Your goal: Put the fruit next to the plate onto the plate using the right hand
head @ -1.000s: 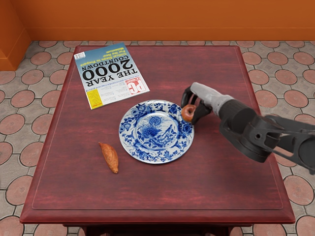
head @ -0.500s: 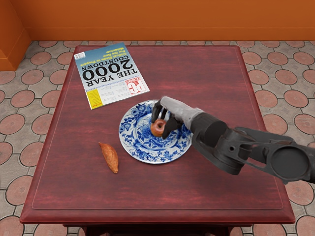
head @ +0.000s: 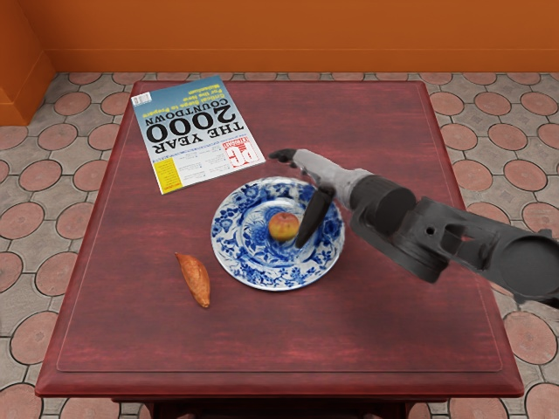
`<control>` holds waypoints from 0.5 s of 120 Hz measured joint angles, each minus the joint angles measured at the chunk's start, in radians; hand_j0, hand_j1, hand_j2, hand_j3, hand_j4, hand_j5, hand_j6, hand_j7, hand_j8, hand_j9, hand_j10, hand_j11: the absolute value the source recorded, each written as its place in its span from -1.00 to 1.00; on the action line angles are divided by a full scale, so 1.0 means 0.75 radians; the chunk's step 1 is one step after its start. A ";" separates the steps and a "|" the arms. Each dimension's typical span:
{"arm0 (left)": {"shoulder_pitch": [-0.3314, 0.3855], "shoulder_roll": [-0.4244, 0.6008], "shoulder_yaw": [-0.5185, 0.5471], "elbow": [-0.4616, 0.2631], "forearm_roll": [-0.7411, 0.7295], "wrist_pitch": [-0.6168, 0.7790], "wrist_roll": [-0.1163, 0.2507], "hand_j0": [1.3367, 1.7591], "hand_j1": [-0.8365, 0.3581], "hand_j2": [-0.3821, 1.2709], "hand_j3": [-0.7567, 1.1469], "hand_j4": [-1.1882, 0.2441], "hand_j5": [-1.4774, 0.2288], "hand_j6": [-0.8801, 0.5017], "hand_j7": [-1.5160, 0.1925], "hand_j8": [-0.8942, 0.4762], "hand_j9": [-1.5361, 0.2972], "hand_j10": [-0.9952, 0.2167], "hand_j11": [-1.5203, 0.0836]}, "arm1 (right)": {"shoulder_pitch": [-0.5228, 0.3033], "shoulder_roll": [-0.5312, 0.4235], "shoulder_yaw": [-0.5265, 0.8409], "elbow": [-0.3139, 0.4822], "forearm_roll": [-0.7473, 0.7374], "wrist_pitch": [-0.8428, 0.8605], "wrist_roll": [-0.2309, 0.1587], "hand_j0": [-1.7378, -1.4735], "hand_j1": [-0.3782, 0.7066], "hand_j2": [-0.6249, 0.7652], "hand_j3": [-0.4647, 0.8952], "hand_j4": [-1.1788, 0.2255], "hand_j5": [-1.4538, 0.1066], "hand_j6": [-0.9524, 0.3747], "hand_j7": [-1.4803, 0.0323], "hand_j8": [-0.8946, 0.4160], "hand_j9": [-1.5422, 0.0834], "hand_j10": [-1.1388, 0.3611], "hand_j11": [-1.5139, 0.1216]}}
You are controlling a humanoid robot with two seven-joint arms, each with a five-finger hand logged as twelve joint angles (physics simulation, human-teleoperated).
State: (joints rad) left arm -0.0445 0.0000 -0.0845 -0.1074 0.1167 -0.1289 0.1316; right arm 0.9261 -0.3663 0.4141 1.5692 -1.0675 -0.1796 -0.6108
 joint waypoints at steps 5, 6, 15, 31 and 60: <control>0.000 0.000 0.000 0.000 0.000 0.000 0.000 0.52 0.97 -0.54 -0.20 0.65 0.72 0.26 0.76 0.29 0.66 0.63 0.88 | 0.001 -0.039 0.092 0.001 0.111 0.093 0.000 -0.40 -0.78 0.00 -0.32 0.53 0.68 0.34 0.77 0.27 0.72 0.38 0.68; 0.000 0.000 0.000 0.000 0.000 0.000 0.000 0.52 0.97 -0.54 -0.20 0.65 0.72 0.26 0.76 0.29 0.66 0.63 0.88 | 0.001 -0.047 0.108 0.002 0.132 0.112 0.000 -0.40 -0.78 0.00 -0.32 0.54 0.68 0.34 0.78 0.28 0.73 0.38 0.68; 0.000 0.000 0.000 0.000 0.000 0.000 0.000 0.52 0.97 -0.54 -0.20 0.65 0.72 0.26 0.76 0.29 0.66 0.63 0.88 | 0.001 -0.128 0.244 0.001 0.337 0.313 0.000 -0.40 -0.83 -0.03 -0.32 0.58 0.74 0.37 0.84 0.30 0.78 0.43 0.73; 0.000 0.000 0.000 0.000 0.000 0.000 0.000 0.52 0.97 -0.54 -0.20 0.65 0.72 0.26 0.76 0.29 0.66 0.63 0.88 | -0.002 -0.348 0.359 -0.011 0.691 0.710 0.000 -0.40 -0.89 -0.06 -0.32 0.63 0.80 0.40 0.89 0.33 0.84 0.47 0.79; -0.004 0.000 -0.001 0.000 0.000 0.000 0.000 0.52 0.97 -0.54 -0.21 0.65 0.72 0.26 0.76 0.29 0.66 0.63 0.88 | -0.018 -0.739 0.412 -0.096 1.172 1.020 0.000 -0.40 -0.93 -0.09 -0.32 0.66 0.84 0.42 0.94 0.35 0.88 0.50 0.83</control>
State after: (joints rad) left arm -0.0473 0.0000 -0.0855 -0.1075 0.1168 -0.1288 0.1316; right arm 0.9126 -0.9208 0.7234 1.4972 -0.1888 0.5857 -0.6109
